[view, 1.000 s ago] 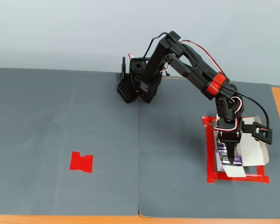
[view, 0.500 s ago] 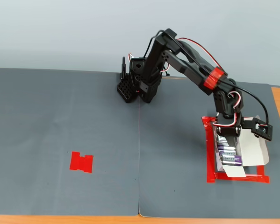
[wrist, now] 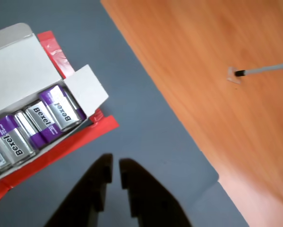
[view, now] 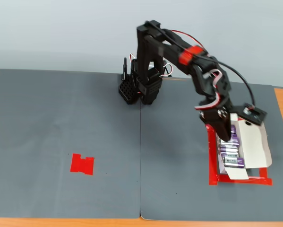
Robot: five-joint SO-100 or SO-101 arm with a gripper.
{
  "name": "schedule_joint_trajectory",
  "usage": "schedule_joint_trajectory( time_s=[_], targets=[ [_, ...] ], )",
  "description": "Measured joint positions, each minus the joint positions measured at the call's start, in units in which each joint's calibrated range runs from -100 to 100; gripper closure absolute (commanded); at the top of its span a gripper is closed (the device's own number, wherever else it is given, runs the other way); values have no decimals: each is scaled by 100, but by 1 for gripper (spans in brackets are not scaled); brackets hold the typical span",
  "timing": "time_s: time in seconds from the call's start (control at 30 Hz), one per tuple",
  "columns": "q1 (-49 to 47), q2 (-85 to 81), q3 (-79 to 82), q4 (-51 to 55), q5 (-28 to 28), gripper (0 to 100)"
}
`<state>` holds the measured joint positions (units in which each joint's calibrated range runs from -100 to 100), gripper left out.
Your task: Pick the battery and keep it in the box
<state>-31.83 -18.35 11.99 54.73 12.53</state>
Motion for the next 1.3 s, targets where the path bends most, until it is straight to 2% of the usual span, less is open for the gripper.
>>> schedule_joint_trajectory(
  time_s=[0.5, 0.77, 1.0, 1.3],
  targets=[
    [1651, -4129, 3278, 0, 0, 98],
    [2454, -5811, 4607, 0, -59, 98],
    [2756, -6856, 5658, 0, -518, 98],
    [2786, -8037, 7086, 0, -557, 98]
  ],
)
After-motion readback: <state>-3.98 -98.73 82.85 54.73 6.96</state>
